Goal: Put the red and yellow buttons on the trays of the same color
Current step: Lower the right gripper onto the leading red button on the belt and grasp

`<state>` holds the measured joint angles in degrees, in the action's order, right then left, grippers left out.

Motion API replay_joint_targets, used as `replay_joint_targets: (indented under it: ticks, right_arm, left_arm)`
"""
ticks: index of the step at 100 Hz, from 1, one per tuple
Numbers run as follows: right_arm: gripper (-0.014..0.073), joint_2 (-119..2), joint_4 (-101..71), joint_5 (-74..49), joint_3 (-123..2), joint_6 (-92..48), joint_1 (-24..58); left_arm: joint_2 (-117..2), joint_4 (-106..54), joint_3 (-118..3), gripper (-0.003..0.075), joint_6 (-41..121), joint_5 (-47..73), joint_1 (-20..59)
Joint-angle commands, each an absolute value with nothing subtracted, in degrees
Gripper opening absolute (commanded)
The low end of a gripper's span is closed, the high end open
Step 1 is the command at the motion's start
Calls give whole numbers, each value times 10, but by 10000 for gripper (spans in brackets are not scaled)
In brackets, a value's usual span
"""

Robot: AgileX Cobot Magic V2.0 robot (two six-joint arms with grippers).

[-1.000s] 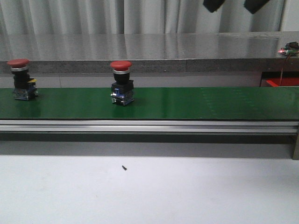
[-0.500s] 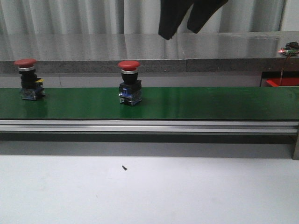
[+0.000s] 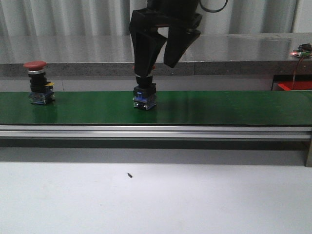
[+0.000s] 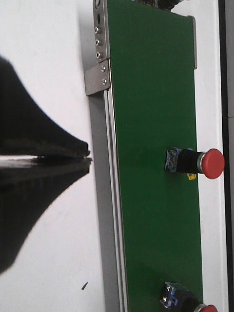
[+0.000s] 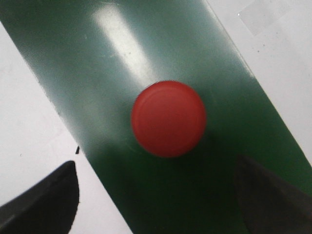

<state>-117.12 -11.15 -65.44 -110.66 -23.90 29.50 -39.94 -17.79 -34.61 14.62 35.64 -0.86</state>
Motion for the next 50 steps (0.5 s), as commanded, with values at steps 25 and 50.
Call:
replay_joint_targets:
  ticks: [25, 50]
  right_arm:
    - [633, -1165, -117, -573, -1125, -244, 294]
    - [590, -1175, -121, -585, -1125, -244, 294]
  left_arm:
    - [-397, -191, -360, -20, 145, 323, -4]
    - [-397, -191, -360, -20, 145, 323, -4]
